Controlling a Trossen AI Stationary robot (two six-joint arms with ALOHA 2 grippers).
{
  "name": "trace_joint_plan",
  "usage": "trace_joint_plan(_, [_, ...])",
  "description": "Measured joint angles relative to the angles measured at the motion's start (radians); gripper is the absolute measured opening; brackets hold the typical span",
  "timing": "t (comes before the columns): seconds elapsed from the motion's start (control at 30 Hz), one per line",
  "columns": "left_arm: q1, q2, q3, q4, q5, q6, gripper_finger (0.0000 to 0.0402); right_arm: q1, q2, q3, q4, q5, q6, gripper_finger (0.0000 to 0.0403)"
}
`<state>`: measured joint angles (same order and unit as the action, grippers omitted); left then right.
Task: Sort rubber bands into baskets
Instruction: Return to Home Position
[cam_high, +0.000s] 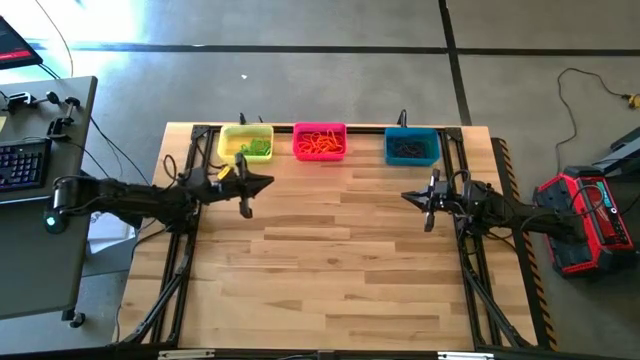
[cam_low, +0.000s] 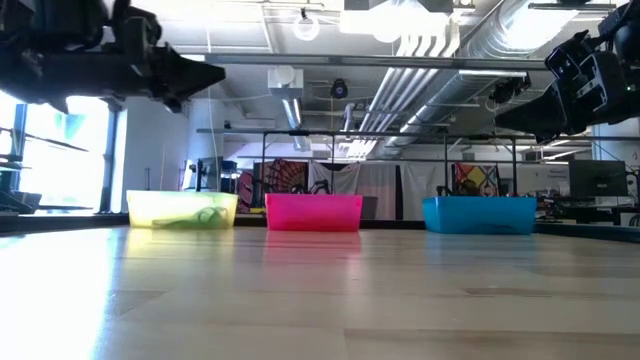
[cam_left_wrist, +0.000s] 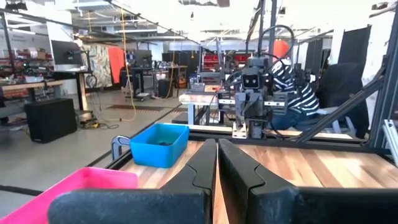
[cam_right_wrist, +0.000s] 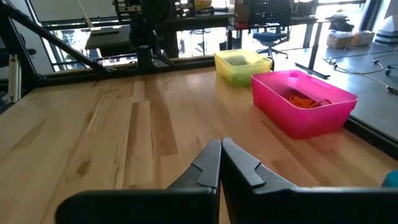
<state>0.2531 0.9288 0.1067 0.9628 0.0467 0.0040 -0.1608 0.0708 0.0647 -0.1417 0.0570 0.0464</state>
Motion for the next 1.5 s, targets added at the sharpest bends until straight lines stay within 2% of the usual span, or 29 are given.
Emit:
trace_joint_plan(0.2, [0.000,-0.129,-0.088,0.001,-0.004,-0.013,0.0010,0.000,0.000,0.000,0.000,0.000,-0.002,0.0000])
trace_joint_plan(0.67, [-0.001,-0.419,-0.095,-0.307,-0.006,-0.021,0.0010,0.000,-0.012,0.000,0.000,0.000,-0.002,0.0000])
trace_joint_plan(0.97, [-0.001,-0.690,-0.095,-0.540,0.029,-0.024,0.0010,0.000,-0.048,0.000,-0.001,-0.005,-0.025,0.0000])
trace_joint_plan(1.17, [-0.001,-0.914,-0.094,-0.715,0.029,-0.018,0.0010,0.000,-0.071,0.001,-0.002,-0.005,-0.028,0.0000])
trace_joint_plan(1.5, [-0.008,-0.925,-0.093,-0.815,0.033,-0.018,0.0010,0.000,-0.070,0.001,0.004,0.011,-0.029,0.0000])
